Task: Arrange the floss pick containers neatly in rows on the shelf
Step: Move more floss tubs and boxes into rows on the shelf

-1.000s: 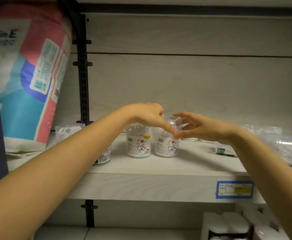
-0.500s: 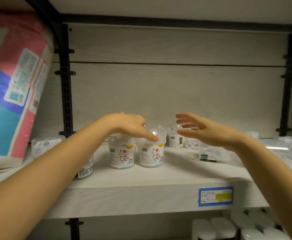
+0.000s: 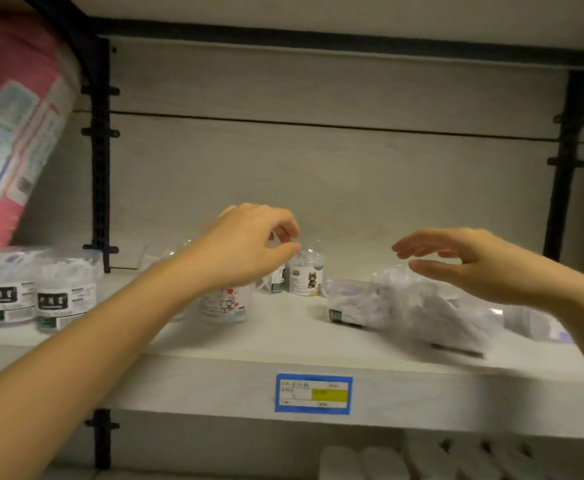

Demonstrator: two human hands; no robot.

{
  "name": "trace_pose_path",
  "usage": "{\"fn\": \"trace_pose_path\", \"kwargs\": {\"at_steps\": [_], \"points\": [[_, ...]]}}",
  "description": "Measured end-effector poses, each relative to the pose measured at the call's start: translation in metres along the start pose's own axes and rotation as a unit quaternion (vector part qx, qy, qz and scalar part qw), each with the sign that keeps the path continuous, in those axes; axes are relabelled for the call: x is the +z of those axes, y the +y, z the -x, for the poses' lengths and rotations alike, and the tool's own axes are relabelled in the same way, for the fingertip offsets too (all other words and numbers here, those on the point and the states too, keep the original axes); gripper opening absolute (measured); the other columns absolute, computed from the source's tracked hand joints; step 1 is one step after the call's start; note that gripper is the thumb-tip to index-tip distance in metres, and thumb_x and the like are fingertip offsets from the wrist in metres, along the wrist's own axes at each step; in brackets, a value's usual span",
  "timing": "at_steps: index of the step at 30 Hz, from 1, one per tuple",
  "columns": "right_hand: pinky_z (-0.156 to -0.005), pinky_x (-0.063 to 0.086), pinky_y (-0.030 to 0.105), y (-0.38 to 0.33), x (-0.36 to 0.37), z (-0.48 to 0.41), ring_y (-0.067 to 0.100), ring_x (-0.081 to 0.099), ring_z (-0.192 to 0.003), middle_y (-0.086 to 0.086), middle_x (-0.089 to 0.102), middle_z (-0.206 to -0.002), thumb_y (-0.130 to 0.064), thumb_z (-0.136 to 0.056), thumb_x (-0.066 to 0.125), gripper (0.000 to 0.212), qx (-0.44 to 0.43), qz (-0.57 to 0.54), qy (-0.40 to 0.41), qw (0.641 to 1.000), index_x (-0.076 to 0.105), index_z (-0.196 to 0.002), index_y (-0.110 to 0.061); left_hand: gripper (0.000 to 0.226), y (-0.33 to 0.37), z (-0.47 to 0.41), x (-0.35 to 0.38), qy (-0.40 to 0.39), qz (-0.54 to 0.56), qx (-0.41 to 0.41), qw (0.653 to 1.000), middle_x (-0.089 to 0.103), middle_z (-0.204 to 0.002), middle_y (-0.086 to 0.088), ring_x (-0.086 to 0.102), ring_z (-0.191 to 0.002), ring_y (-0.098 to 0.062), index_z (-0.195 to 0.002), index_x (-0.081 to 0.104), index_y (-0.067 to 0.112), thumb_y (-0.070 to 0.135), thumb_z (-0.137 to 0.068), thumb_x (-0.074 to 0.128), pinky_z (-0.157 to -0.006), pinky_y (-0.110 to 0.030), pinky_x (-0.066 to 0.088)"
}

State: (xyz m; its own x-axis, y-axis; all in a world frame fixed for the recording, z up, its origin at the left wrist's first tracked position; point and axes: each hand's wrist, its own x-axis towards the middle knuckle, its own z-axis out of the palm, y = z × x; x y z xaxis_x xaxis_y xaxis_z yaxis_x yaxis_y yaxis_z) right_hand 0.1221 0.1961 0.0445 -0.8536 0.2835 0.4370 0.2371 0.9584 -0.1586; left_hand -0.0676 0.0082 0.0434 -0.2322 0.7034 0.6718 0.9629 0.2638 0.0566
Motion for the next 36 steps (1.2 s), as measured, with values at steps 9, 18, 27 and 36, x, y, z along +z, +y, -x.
{"fn": "trace_pose_path", "kwargs": {"at_steps": [9,18,27,36], "points": [[-0.098,0.045,0.029,0.014,-0.013,-0.051,0.011,0.060,-0.106,-0.005,0.066,-0.116,-0.026,-0.091,0.055,0.026,-0.044,0.023,-0.062,0.997,0.061,-0.117,-0.025,0.032,0.006,-0.071,0.034,-0.150,-0.128,-0.103,0.975,0.058,-0.126,-0.005,0.054,-0.115,-0.027,-0.120,0.057,0.018,0.019,-0.089,0.049,-0.097,-0.040,0.044],[-0.099,0.036,0.028,0.014,0.024,-0.140,0.024,0.049,-0.123,0.004,0.049,-0.139,-0.023,-0.091,0.056,0.049,-0.035,0.088,-0.110,0.989,0.041,-0.136,-0.014,0.053,-0.042,-0.117,0.055,-0.304,-0.193,-0.211,0.909,0.047,-0.140,-0.009,0.048,-0.125,-0.031,-0.135,0.045,0.008,0.032,-0.088,0.057,-0.104,-0.044,0.039],[-0.107,0.034,0.034,0.013,0.055,-0.186,0.025,0.039,-0.132,0.007,0.030,-0.150,-0.030,-0.087,0.061,0.073,-0.078,0.092,-0.139,0.983,0.022,-0.146,-0.014,0.069,-0.058,-0.137,0.074,-0.392,-0.197,-0.257,0.861,0.050,-0.136,-0.009,0.056,-0.115,-0.026,-0.140,0.038,0.012,0.051,-0.086,0.054,-0.097,-0.038,0.048],[-0.105,0.035,0.039,0.003,0.072,-0.192,0.027,0.041,-0.128,0.006,0.031,-0.145,-0.043,-0.085,0.059,0.072,-0.089,0.131,-0.172,0.972,0.025,-0.144,-0.018,0.070,-0.070,-0.137,0.078,-0.398,-0.123,-0.263,0.870,0.054,-0.129,-0.019,0.065,-0.105,-0.030,-0.138,0.035,0.009,0.046,-0.084,0.061,-0.096,-0.042,0.050]]}}
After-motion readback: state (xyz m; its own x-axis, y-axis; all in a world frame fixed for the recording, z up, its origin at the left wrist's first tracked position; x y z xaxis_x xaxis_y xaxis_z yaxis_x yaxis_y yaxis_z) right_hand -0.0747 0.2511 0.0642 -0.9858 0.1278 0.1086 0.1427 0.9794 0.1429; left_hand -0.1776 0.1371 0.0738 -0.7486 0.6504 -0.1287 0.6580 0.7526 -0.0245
